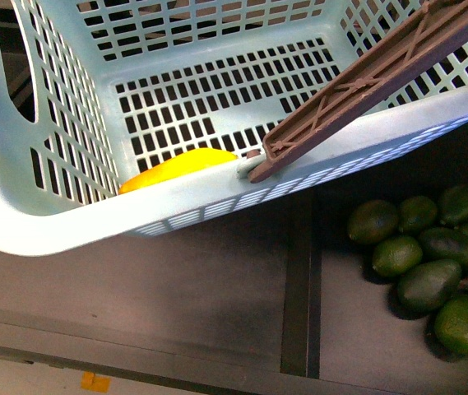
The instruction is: Pick mango and avocado into basket
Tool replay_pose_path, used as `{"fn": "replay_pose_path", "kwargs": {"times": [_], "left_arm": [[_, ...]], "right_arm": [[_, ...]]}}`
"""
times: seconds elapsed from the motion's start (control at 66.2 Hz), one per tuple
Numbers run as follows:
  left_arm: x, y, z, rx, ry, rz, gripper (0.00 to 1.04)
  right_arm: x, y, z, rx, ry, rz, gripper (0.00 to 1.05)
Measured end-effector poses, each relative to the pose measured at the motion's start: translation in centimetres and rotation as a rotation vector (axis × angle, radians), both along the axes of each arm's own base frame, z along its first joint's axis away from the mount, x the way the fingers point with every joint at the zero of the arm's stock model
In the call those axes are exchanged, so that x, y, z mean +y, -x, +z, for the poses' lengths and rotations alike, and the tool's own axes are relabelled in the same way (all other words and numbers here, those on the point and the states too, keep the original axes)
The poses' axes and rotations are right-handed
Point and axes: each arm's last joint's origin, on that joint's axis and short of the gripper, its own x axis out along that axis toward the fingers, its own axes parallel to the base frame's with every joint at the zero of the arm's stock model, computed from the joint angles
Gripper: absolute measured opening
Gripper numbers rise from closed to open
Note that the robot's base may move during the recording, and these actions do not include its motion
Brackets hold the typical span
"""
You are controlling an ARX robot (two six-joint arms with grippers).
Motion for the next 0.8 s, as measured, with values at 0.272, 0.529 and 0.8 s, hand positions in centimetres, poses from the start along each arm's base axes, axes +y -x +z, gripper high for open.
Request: {"fn": "replay_pose_path", "kwargs": {"times": [0.272,0.529,0.8], "left_arm": [[0.0,0.0,0.0,0.000,-0.001,0.001,0.13],[0.0,0.0,0.0,0.000,0.000,0.000,0.13],[0.0,0.0,0.0,0.000,-0.001,0.001,0.13]], "right_arm": [[0.6,-0.4,-1.3,0.024,-0.014,-0.007,0.96],[0.6,-0.5,-1.7,0.033,-0.013,-0.012,0.96],[0.7,-0.5,-1.9,0.043,0.001,-0.025,0.81]]}}
